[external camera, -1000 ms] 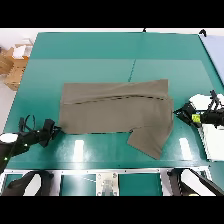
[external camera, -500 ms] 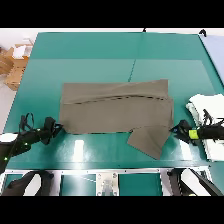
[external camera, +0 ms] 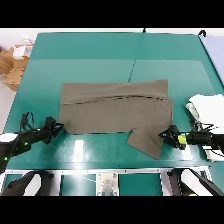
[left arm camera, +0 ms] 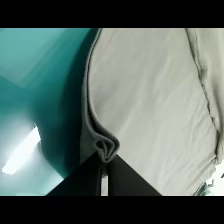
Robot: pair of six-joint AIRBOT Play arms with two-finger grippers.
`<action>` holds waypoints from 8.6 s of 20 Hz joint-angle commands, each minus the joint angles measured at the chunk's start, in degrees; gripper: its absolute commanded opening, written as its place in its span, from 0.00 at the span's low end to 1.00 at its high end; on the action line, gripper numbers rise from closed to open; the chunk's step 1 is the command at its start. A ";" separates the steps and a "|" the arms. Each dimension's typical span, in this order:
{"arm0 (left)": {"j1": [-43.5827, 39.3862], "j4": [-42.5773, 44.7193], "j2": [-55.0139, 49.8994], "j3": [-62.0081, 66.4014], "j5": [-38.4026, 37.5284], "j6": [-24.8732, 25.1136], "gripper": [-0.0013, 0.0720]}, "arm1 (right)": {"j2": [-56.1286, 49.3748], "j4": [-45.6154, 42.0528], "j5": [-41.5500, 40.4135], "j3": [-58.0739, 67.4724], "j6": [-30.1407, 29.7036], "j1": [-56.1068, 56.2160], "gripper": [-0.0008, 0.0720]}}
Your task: Fold the shirts.
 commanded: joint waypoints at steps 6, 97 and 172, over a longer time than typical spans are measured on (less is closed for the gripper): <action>0.94 1.18 0.04 6.21 -8.24 3.58 0.05 | 2.60 7.82 4.74 4.79 -5.27 0.02 0.04; -36.46 21.77 -68.63 106.20 -39.41 -2.25 0.05 | -32.15 -1.40 26.93 90.38 6.93 34.93 0.04; 2.73 19.28 -42.29 104.02 -45.09 -3.21 0.05 | -21.24 -31.50 40.81 82.09 23.47 -29.18 0.03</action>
